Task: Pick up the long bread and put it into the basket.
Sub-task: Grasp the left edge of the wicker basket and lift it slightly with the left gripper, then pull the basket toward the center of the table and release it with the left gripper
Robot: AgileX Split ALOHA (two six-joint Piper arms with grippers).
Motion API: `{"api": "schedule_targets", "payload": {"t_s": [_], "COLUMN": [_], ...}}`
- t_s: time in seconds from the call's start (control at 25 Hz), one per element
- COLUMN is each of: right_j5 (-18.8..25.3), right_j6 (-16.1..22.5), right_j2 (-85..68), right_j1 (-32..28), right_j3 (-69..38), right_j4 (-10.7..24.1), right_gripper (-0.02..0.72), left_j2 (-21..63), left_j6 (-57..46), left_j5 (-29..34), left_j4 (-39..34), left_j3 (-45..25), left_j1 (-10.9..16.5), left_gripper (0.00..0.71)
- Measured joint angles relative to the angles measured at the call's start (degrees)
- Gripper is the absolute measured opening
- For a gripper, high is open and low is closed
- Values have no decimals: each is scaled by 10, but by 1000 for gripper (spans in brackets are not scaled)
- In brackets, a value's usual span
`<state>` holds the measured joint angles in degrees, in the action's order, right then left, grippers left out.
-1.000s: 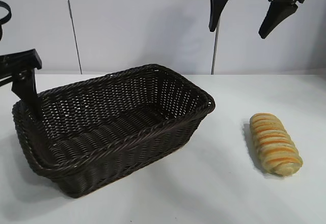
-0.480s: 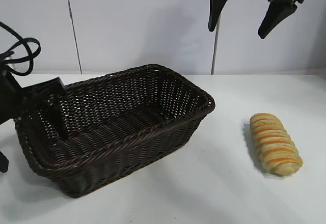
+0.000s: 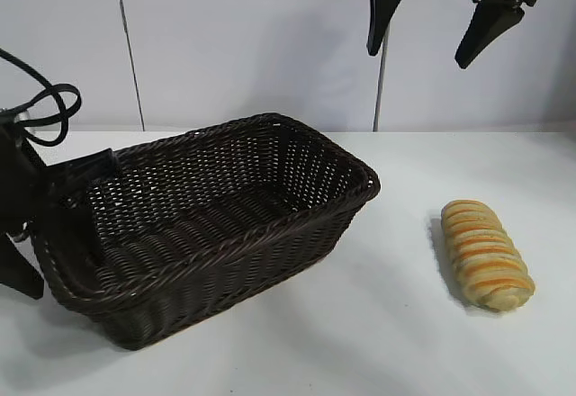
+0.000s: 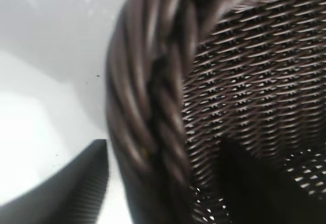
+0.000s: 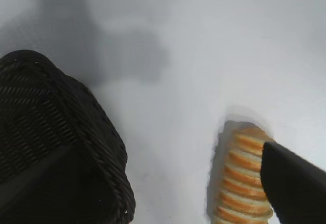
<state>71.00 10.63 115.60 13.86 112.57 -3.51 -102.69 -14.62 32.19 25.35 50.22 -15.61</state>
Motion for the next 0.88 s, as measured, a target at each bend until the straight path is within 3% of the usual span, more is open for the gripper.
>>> {"api": "schedule_targets", "payload": {"t_s": [0.36,0.72,0.88], "right_j5": [0,0,-1], "right_j6": [0,0,0], "right_j2": [0,0,0], "right_j1": [0,0,0], "right_j3": [0,0,0], "right_j4": [-3,-3,-3], "right_gripper": [695,695,695], "left_j2": [-2,-5,-6], "left_j6": [36,112,130], "left_j5": [48,193,226], "left_j4": [-3,-32,-36], "left_j3": [35,184,249], "left_j1": [0,0,0], "left_gripper": [99,99,99]}}
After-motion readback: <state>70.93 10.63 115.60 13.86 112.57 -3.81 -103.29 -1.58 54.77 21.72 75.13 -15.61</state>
